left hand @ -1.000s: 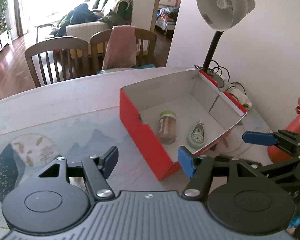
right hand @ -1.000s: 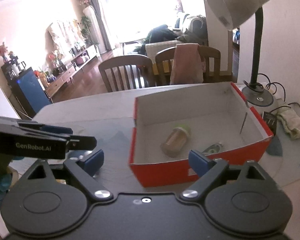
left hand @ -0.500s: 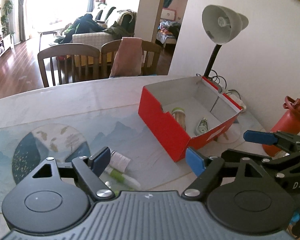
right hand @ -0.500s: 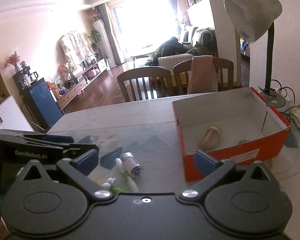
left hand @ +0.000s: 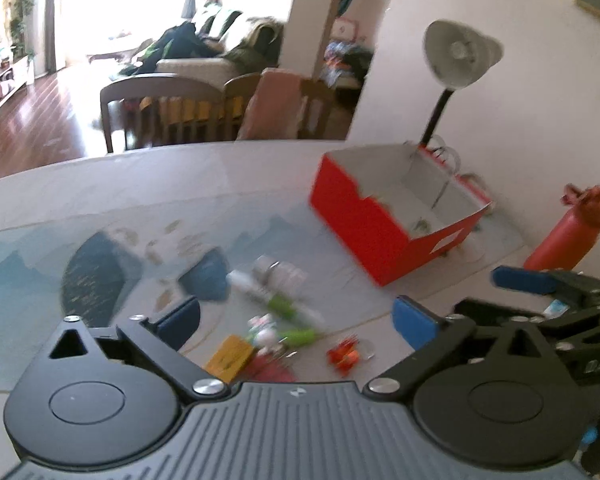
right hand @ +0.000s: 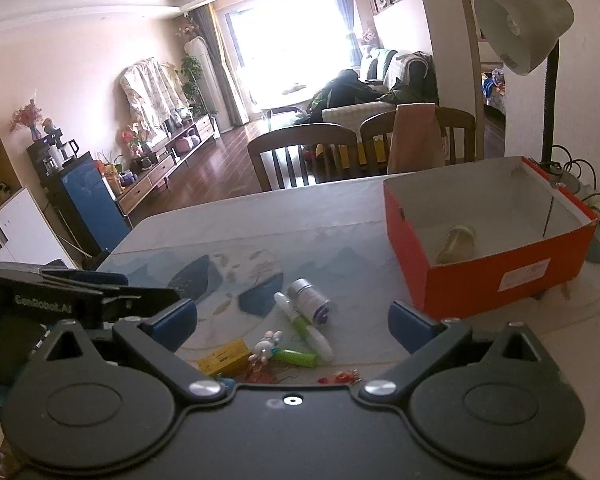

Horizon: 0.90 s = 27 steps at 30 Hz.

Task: Organize rigid objects
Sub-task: 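Withdraw both grippers from the box back over the table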

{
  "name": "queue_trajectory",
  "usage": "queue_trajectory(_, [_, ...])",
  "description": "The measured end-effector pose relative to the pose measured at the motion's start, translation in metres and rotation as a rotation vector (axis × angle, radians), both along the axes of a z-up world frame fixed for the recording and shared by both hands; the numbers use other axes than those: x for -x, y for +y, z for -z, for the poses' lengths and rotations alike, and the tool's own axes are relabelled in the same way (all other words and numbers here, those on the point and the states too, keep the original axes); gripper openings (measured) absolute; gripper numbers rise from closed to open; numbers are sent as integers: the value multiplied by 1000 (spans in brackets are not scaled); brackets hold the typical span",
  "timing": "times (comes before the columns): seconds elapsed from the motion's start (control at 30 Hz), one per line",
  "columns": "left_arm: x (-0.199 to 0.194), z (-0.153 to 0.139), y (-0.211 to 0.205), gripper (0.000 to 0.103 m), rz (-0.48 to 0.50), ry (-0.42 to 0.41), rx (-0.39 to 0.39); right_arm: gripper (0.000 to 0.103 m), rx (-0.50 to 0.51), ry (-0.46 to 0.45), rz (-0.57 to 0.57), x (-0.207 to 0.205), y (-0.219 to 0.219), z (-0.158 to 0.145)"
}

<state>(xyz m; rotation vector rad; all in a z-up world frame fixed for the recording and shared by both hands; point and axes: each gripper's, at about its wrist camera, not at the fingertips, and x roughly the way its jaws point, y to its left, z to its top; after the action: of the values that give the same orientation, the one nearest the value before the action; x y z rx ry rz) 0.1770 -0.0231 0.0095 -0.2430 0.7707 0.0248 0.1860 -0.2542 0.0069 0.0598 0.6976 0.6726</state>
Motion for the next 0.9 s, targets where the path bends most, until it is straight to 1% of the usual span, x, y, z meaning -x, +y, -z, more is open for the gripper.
queue_trajectory(0.03, [3, 2, 4, 103, 1, 1, 0, 102, 0, 3, 2, 3, 3, 1])
queue_trajectory(0.2, [21, 14, 28, 103, -2, -32, 48, 102, 7, 12, 13, 12, 13, 7])
queue_trajectory(0.3, [34, 20, 38, 103, -4, -67, 39, 102, 18, 16, 19, 15, 18, 12])
queue_trajectory(0.47, [52, 34, 49, 103, -9, -99, -8, 102, 45, 30, 38, 18, 25, 26])
queue_trajectory(0.57, [59, 46, 56, 103, -9, -75, 16, 101, 74, 29, 45, 18, 28, 36])
queue_trajectory(0.63, [64, 57, 61, 103, -40, -64, 38, 101, 100, 26, 52, 17, 31, 44])
queue_trajectory(0.73, [71, 73, 64, 103, -20, -58, 88, 99, 129, 31, 49, 14, 33, 58])
queue_trajectory(0.83, [78, 87, 60, 103, 19, -51, 95, 97, 170, 38, 45, 10, 38, 74])
queue_trajectory(0.9, [81, 97, 56, 103, 26, -41, 74, 96, 197, 42, 45, 6, 41, 85])
